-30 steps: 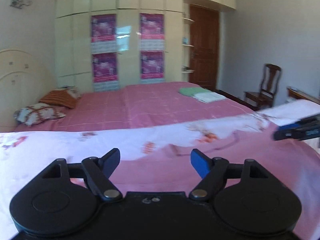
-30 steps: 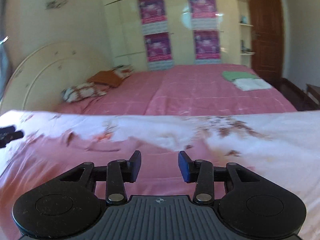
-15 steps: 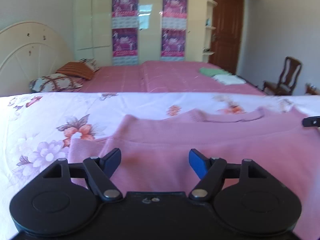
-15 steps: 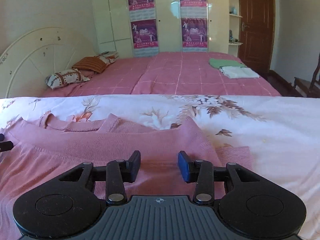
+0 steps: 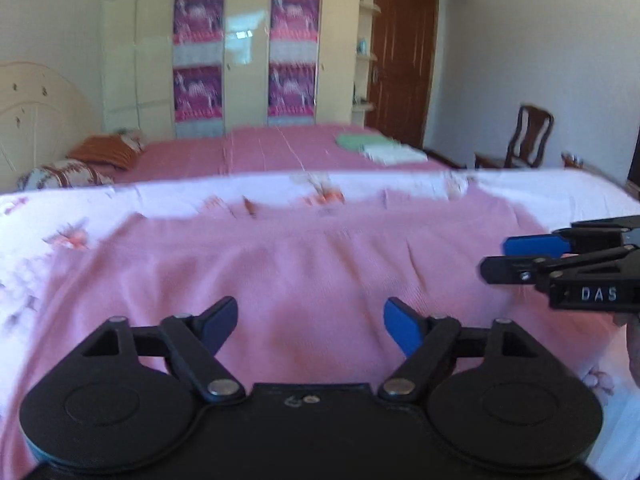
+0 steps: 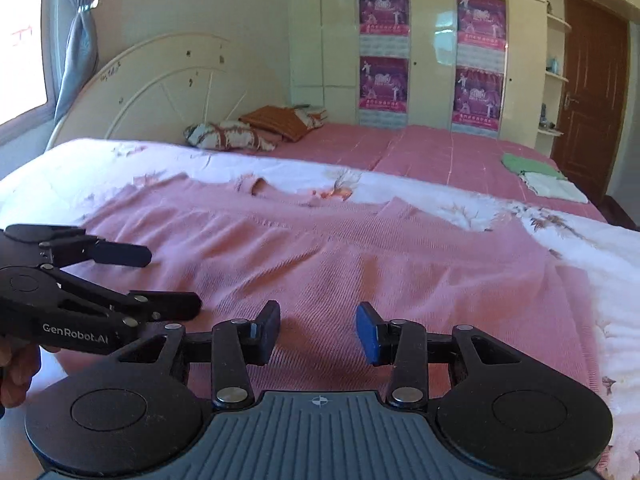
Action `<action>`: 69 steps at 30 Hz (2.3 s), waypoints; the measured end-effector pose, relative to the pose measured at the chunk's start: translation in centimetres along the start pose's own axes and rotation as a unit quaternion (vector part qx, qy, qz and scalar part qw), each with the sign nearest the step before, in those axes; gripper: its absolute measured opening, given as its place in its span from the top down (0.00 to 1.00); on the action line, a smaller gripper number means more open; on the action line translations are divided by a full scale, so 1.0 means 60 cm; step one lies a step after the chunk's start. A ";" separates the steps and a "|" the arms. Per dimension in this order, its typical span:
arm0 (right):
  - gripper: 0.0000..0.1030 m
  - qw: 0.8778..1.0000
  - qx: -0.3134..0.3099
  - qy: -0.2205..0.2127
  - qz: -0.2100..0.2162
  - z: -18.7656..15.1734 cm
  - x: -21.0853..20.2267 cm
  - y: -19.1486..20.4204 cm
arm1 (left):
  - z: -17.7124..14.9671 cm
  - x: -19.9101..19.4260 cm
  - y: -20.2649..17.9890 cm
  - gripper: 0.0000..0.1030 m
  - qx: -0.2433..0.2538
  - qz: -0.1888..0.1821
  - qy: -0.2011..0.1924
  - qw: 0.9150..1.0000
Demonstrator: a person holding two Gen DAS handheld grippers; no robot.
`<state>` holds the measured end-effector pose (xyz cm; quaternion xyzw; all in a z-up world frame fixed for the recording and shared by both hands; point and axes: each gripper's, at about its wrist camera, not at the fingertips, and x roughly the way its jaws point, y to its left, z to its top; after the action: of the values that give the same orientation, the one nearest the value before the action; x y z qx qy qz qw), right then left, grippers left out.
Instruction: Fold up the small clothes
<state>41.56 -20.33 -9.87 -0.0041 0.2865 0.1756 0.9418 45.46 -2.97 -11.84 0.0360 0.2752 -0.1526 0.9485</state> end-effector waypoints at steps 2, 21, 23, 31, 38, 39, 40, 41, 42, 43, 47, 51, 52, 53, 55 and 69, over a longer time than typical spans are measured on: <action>0.60 0.999 0.003 -0.013 -0.038 0.001 -0.019 -0.014 | -0.006 -0.003 0.021 0.19 0.002 0.028 0.005 1.000; 0.60 0.981 0.150 0.063 -0.106 -0.054 -0.111 -0.181 | -0.069 -0.064 0.131 0.21 -0.053 0.089 0.045 0.994; 0.60 0.982 0.153 0.067 -0.086 -0.053 -0.116 -0.183 | -0.066 -0.066 0.128 0.21 -0.044 0.092 0.048 0.994; 0.97 0.979 0.175 0.102 0.000 -0.073 -0.140 -0.201 | -0.065 -0.069 0.132 0.19 -0.025 0.099 0.060 0.993; 0.97 0.983 0.138 0.106 -0.057 -0.086 -0.187 -0.193 | -0.047 -0.078 0.110 0.22 -0.015 0.110 0.046 0.993; 0.96 0.986 0.131 0.081 -0.071 -0.075 -0.195 -0.186 | -0.039 -0.080 0.096 0.22 -0.020 0.091 0.032 0.995; 0.95 0.988 0.119 0.060 -0.078 -0.064 -0.200 -0.177 | -0.031 -0.077 0.079 0.22 -0.020 0.074 0.021 0.997; 0.94 0.990 0.104 0.050 -0.084 -0.052 -0.196 -0.165 | -0.023 -0.069 0.057 0.21 -0.011 0.062 0.016 0.998; 0.93 0.991 0.091 0.046 -0.084 -0.043 -0.186 -0.152 | -0.014 -0.055 0.031 0.21 0.002 0.050 0.016 0.999; 0.93 0.993 0.075 0.046 -0.077 -0.034 -0.168 -0.134 | -0.007 -0.041 0.007 0.21 0.012 0.040 0.017 0.999; 0.93 0.997 -0.013 0.042 -0.065 -0.014 -0.094 -0.061 | 0.002 0.022 -0.061 0.18 0.052 0.029 0.039 0.998; 0.93 0.989 -0.026 0.079 -0.122 -0.027 -0.045 -0.080 | -0.009 0.045 -0.042 0.10 0.048 0.039 0.056 0.996; 0.93 0.985 -0.025 0.089 -0.143 -0.039 -0.048 -0.097 | -0.011 0.039 -0.028 0.08 0.043 0.046 0.055 0.996; 0.93 0.984 -0.015 0.088 -0.153 -0.052 -0.059 -0.118 | -0.013 0.033 -0.017 0.08 0.035 0.042 0.053 0.997; 0.93 0.983 0.009 0.084 -0.165 -0.062 -0.084 -0.146 | -0.012 0.022 -0.007 0.13 0.015 0.039 0.047 0.998; 0.91 0.996 0.016 0.069 -0.054 -0.007 0.002 -0.029 | 0.017 0.050 -0.095 0.14 0.017 0.030 0.042 0.999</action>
<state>41.98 -21.97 -10.44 -0.0170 0.3525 0.1192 0.9280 46.59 -9.35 -12.49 0.0664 0.3112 -0.1268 0.9395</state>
